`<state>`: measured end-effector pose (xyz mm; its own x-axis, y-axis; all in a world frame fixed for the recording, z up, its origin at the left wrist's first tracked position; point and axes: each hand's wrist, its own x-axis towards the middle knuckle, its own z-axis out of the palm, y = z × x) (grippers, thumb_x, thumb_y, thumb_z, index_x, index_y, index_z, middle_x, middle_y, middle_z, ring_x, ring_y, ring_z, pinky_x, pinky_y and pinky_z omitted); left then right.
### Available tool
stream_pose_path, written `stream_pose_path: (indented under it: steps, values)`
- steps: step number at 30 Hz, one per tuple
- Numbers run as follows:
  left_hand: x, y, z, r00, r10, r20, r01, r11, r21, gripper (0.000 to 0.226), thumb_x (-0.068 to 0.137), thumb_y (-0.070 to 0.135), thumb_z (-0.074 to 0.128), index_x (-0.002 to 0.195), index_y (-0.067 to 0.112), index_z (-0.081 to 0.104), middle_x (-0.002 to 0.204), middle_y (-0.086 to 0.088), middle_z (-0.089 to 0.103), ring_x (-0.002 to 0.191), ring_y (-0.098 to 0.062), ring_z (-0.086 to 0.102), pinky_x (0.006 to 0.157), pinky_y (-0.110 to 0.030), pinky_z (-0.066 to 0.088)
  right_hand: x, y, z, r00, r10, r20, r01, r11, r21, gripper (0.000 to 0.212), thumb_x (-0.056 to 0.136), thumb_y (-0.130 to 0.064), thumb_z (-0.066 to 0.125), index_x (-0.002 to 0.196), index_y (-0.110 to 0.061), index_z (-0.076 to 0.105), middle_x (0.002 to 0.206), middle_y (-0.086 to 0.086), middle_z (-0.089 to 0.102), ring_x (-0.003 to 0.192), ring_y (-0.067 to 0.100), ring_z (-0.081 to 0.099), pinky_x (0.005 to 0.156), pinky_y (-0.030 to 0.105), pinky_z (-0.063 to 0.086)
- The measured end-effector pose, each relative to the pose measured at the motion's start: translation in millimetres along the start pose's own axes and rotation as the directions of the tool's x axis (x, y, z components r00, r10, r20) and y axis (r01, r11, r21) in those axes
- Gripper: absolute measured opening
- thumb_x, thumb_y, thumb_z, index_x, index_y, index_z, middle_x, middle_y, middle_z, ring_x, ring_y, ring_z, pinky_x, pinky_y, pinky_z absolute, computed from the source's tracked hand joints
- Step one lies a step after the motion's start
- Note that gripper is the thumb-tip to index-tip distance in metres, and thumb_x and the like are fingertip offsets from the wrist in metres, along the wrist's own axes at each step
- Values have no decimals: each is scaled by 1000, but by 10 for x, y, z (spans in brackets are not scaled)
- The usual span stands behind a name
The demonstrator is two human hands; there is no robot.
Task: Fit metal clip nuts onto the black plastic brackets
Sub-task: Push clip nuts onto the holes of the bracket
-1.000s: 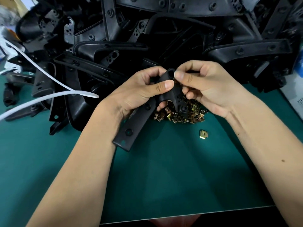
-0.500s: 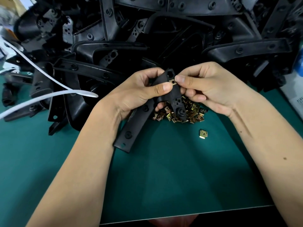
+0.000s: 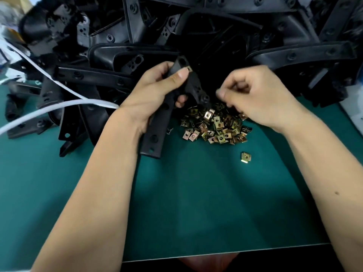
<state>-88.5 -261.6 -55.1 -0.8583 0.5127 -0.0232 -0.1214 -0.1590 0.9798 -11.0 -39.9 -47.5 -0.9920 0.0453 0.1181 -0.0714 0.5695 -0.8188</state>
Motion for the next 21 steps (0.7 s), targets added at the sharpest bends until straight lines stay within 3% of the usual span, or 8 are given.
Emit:
stream_pose_path:
  steps: [2, 4, 6, 8, 14, 17, 21]
  values:
    - [3, 16, -104, 999, 18, -30, -17, 1000, 14, 26, 85, 12, 73, 103, 11, 55, 84, -6, 65, 61, -14, 52, 56, -24, 44, -25, -49, 22, 984, -113, 138, 136, 975, -176, 7, 87, -35, 81, 82, -30, 78, 74, -14, 72, 66, 2, 63, 65, 19, 45]
    - [-1, 11, -175, 998, 50, -36, -46, 993, 111, 32, 80, 11, 78, 103, 11, 56, 73, 1, 64, 62, -13, 53, 56, -24, 45, -58, -118, 93, 954, -144, 263, 206, 952, -227, 11, 78, -45, 84, 82, -36, 78, 79, -10, 71, 73, 10, 61, 68, 31, 48]
    - [-4, -11, -192, 998, 57, -27, -50, 978, 203, 35, 78, 14, 83, 103, 12, 59, 71, 2, 64, 62, -13, 52, 59, -24, 47, -71, -164, 156, 934, -136, 329, 220, 947, -233, 18, 73, -51, 86, 85, -39, 79, 83, -10, 66, 79, 11, 60, 72, 30, 48]
    - [-8, -26, -181, 999, 46, -27, -39, 973, 230, 36, 77, 16, 85, 104, 13, 61, 71, 1, 63, 62, -14, 51, 60, -24, 47, -75, -178, 184, 928, -143, 344, 228, 948, -220, 17, 74, -47, 88, 85, -38, 79, 85, -10, 63, 81, 8, 59, 74, 27, 48]
    - [-24, -23, -101, 996, 50, -69, -40, 991, 128, 39, 79, 12, 85, 108, 8, 59, 71, 5, 67, 57, -9, 53, 54, -20, 47, -78, -186, 190, 926, -132, 354, 213, 956, -202, 11, 83, -36, 84, 80, -31, 75, 86, -11, 65, 80, 10, 61, 79, 37, 51]
    - [-33, 1, -69, 997, 40, -64, -38, 999, 27, 40, 79, 11, 82, 109, 6, 57, 73, 4, 69, 56, -7, 53, 52, -19, 44, -97, -186, 148, 899, -106, 425, 206, 959, -196, 24, 72, -47, 88, 89, -35, 76, 94, -12, 64, 91, 8, 59, 81, 27, 48]
    - [-35, 5, -70, 999, 28, -34, -30, 998, -48, 27, 82, 7, 74, 102, 7, 57, 74, 1, 67, 55, -7, 47, 51, -18, 39, -83, -161, 166, 902, -113, 417, 247, 927, -283, 22, 73, -40, 91, 88, -36, 77, 93, -15, 61, 93, 3, 57, 80, 19, 42]
